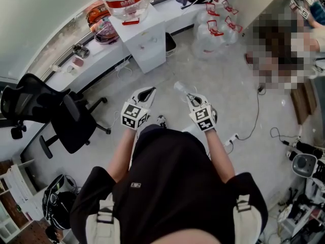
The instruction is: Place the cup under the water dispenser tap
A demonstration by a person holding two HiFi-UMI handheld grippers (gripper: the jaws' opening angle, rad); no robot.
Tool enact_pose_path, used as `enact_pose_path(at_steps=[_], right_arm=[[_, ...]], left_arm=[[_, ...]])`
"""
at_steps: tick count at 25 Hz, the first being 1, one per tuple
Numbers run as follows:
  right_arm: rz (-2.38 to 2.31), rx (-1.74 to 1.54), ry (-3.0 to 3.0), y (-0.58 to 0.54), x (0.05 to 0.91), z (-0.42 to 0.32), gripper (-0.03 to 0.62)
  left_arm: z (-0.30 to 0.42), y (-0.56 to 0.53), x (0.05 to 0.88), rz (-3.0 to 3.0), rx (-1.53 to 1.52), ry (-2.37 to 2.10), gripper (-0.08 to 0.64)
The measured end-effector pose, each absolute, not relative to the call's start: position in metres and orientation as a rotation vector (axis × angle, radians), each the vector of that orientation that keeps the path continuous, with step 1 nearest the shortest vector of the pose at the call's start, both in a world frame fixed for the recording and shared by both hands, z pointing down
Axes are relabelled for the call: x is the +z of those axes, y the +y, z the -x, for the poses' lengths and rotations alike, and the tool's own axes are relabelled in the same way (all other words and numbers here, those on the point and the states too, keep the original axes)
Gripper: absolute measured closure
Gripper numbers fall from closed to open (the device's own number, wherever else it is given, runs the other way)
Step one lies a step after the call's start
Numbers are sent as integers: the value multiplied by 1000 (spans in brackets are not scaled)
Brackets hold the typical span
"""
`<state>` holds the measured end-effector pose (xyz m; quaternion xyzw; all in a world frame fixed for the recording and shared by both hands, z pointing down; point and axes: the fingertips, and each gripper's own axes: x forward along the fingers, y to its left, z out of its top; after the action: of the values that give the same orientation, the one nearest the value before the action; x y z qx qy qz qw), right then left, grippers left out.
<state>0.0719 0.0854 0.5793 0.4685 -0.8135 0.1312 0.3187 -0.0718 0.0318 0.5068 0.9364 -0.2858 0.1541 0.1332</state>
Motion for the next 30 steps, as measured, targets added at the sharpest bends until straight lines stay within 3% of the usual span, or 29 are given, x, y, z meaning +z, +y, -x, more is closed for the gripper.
enact_pose_path(at_steps=[30], right_arm=[[-1169, 323, -2127, 38, 591, -4, 578]], left_arm=[[152, -13, 523, -2683, 410, -872, 561]])
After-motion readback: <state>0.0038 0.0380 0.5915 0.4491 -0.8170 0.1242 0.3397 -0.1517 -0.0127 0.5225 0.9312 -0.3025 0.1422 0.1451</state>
